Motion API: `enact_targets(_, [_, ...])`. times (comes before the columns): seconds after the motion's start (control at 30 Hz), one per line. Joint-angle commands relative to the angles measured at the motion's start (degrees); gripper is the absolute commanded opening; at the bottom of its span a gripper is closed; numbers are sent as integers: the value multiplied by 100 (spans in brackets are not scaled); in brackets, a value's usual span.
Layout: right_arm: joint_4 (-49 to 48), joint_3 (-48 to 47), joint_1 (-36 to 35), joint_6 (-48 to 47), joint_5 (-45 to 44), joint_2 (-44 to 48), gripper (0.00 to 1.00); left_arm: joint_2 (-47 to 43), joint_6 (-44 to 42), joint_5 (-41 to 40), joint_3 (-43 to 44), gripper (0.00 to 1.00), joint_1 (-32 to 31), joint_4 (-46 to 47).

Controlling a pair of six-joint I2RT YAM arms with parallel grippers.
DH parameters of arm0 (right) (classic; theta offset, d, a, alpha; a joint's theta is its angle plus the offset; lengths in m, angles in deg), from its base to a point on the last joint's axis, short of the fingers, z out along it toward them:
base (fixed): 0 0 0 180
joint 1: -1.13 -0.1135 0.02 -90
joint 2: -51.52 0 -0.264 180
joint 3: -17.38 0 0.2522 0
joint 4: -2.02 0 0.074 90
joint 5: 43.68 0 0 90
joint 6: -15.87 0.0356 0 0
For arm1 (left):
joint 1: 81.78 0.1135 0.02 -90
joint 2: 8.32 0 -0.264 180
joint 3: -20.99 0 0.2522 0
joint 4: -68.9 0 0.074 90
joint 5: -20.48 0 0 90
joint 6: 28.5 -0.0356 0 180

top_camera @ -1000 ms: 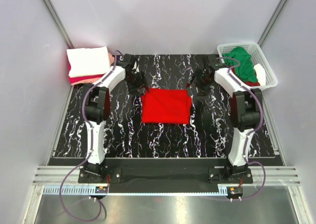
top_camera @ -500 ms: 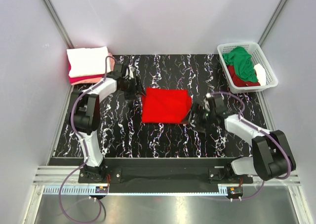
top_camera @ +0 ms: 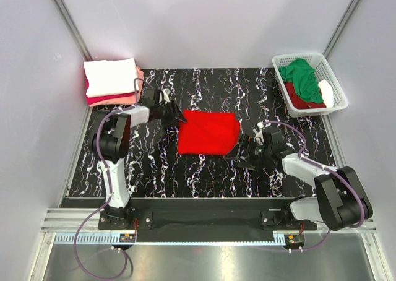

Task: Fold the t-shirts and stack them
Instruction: Neatly place the folded tshirt to the corner

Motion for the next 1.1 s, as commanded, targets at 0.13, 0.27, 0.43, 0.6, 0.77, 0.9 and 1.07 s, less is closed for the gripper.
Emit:
enact_targets(0.13, [-404, -83, -17, -65, 179, -58, 100, 215, 384, 268, -873, 40, -262, 830])
enact_targets(0.27, [-422, -83, -17, -82, 196, -76, 100, 223, 393, 626, -892, 11, -385, 1112])
enact_targets(0.43, [-457, -48, -9, -83, 214, -58, 100, -4, -54, 426, 195, 0, -272, -81])
enact_targets(0.6, [-501, -22, -9, -91, 223, -14, 100, -93, -406, 92, 1182, 0, -52, -1346])
enact_targets(0.77, [-536, 4, -17, -91, 240, -23, 100, -75, -582, 65, 1762, 0, 299, -1866])
enact_targets(0.9, [-562, 13, 0, -91, 258, -14, 100, -14, -784, 57, 2341, 0, 519, -2305])
enact_targets(1.07, [-606, 40, 27, -74, 293, -32, 100, 109, -1048, -40, 3019, 0, 809, -2911])
